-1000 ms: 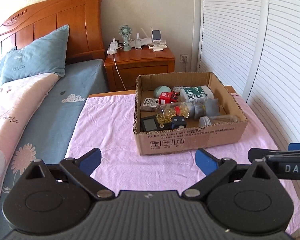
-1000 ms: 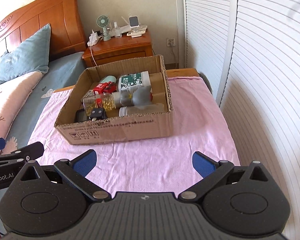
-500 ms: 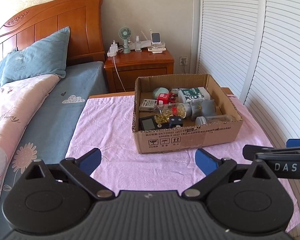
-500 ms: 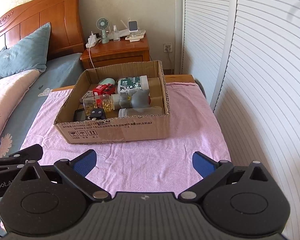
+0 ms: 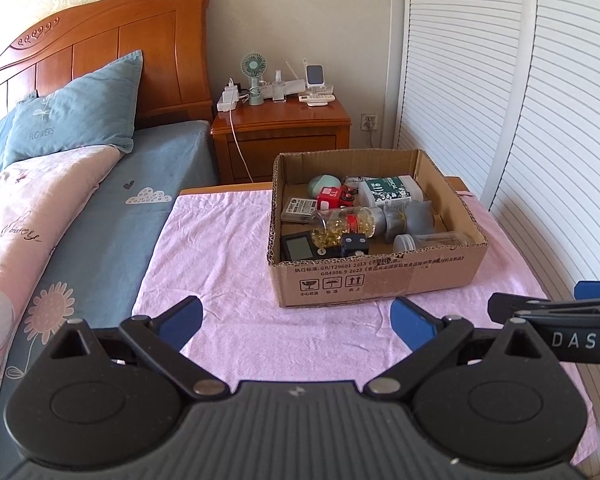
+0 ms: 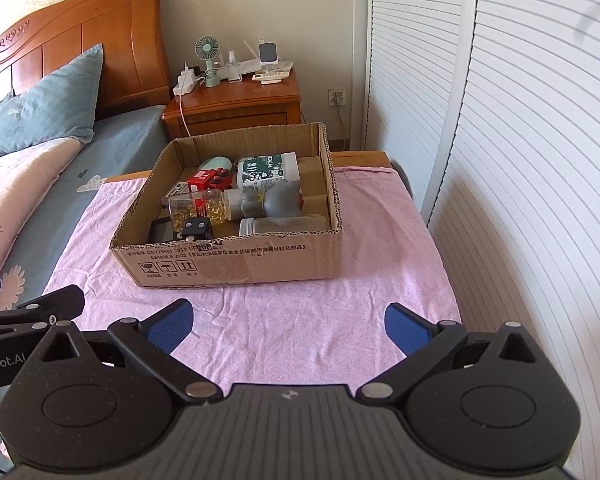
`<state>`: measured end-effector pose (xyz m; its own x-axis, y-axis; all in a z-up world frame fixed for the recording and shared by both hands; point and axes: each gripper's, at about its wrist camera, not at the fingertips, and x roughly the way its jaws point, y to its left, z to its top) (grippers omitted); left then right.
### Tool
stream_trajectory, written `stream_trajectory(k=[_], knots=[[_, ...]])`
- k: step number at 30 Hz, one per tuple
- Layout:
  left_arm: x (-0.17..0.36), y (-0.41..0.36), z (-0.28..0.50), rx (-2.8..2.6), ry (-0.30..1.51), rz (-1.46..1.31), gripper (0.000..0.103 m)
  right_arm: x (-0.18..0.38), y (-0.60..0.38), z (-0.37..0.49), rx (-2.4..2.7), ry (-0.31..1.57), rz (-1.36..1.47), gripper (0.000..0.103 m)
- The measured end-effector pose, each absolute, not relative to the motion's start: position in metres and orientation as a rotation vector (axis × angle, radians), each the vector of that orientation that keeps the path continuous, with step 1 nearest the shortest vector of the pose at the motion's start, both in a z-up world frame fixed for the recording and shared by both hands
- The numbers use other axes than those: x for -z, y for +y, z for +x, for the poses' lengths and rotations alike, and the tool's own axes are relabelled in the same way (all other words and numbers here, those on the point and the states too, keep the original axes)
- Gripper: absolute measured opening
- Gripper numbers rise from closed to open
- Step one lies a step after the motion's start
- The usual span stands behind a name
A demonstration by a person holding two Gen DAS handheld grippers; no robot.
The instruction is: Organize rigid objects
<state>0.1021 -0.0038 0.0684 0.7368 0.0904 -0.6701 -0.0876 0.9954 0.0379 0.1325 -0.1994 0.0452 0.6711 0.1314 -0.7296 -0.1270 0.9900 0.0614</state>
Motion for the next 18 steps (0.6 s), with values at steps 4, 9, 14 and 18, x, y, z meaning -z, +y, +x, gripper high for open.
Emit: stream_trajectory(k=[4,9,14,18], knots=[[-0.0687,-0.0039,0.1022,-0.095,0.735,0.003,0.100,-0.0449,-0.1995,0.1329,-0.146,0.824,0.007,0.103],[-0.0689,-0.0051,0.1016,-0.094,0.734,0.005,0.100,-0.0443,-0.1993,0.1332,-0.148,0.827,0.003,0.103],[-0.0703,-0.0058,0.1018,-0.092,0.732,0.006,0.100,-0.0442,-0.1990,0.1334,-0.148,0.826,0.004,0.103],[-0.0704,-0.0058,0.1019,-0.093,0.732,0.005,0.100,-0.0435,-0.1997,0.1340,-0.144,0.826,0.008,0.103]])
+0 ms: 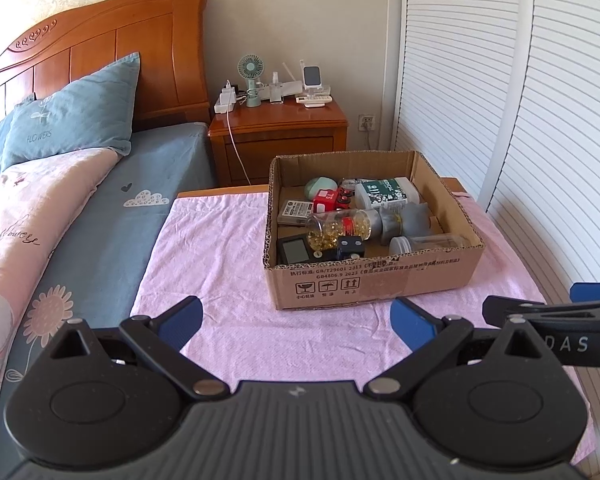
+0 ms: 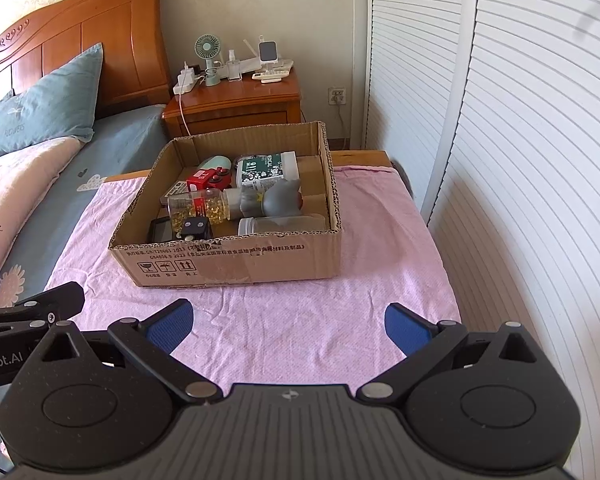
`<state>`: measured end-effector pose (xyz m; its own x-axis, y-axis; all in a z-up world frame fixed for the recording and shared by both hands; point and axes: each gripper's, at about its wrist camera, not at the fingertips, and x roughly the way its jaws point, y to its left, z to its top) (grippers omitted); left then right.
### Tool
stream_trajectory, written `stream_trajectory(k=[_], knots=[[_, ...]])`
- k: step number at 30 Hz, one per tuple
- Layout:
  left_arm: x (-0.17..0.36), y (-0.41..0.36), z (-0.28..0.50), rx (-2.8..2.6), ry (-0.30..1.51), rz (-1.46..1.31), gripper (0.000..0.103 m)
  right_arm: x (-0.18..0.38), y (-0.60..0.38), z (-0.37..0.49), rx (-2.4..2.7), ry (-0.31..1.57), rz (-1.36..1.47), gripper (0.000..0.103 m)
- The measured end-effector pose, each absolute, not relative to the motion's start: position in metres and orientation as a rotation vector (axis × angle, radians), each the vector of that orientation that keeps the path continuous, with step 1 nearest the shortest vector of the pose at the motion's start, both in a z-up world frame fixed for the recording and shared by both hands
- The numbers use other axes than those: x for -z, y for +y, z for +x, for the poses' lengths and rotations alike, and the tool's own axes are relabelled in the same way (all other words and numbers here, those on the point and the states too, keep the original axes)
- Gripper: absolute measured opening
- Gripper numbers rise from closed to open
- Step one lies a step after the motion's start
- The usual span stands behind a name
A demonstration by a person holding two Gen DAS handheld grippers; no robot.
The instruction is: Organize rigid objects
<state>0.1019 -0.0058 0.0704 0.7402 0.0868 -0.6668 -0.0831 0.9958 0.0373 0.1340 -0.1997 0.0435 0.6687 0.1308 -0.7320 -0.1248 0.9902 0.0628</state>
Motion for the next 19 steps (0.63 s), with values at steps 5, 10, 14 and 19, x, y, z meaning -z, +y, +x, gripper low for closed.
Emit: stream_trajectory(k=[5,10,14,19], knots=[[-0.0707,-0.0056,0.1018,-0.095,0.729,0.003,0.100,-0.0445,-0.2018,0.1336,-0.144,0.821,0.014,0.103],[-0.0704,-0.0058,0.1014,-0.095,0.729,0.004,0.100,-0.0449,-0.2023,0.1331,-0.145,0.821,0.013,0.103],[-0.0705,-0.0058,0.1010,-0.096,0.729,0.003,0.100,-0.0447,-0.2023,0.1326,-0.143,0.820,0.015,0.103],[-0.0705,-0.0057,0.1007,-0.095,0.728,0.004,0.100,-0.0447,-0.2030,0.1315,-0.144,0.821,0.016,0.103]])
